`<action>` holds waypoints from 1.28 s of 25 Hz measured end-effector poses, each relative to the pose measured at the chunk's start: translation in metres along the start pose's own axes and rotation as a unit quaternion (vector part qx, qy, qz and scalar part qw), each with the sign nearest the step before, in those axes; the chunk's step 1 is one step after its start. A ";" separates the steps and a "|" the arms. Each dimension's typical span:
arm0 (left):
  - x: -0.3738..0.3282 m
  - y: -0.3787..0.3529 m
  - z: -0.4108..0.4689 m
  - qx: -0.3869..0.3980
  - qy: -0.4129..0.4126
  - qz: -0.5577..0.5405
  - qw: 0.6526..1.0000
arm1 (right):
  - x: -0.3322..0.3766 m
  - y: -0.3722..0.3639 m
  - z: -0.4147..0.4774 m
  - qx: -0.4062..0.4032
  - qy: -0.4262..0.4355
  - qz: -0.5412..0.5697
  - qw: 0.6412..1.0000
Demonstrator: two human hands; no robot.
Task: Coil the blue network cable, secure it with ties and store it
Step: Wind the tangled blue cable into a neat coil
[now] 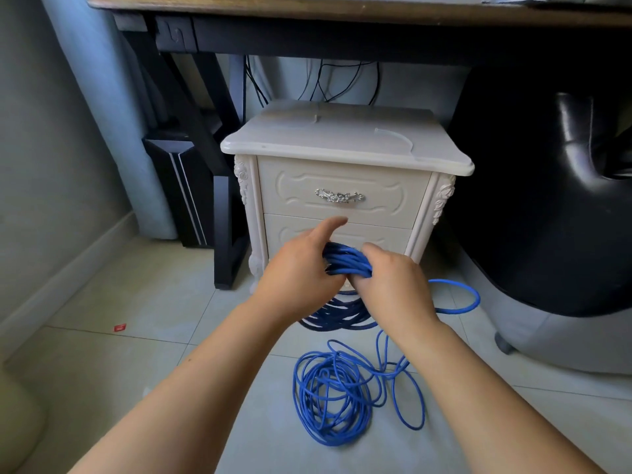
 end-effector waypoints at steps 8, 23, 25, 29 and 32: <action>0.017 0.003 0.003 -0.021 0.049 -0.120 0.991 | -0.027 0.001 0.004 0.065 -0.089 0.209 0.972; 0.019 -0.034 -0.009 -0.061 0.137 -0.521 0.840 | -0.034 -0.039 -0.002 0.035 -0.237 0.697 0.675; 0.013 -0.037 -0.010 0.028 0.121 -0.510 0.851 | -0.045 -0.027 0.001 -0.015 -0.227 0.646 0.728; 0.014 -0.032 -0.011 0.163 0.065 -0.456 0.872 | -0.053 0.005 0.003 -0.072 -0.191 0.431 0.879; 0.014 -0.018 -0.006 0.073 0.022 -0.278 0.958 | -0.034 0.006 0.005 -0.036 -0.112 0.224 0.967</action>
Point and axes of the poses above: each hand's wrist, its own z-axis towards the middle knuckle, its own y-axis out of the back of the hand, x = y × z, the point moved 7 cm from there along z, towards the middle knuckle, and after that the axes turned 8 degrees about x, right-handed, at the moved point
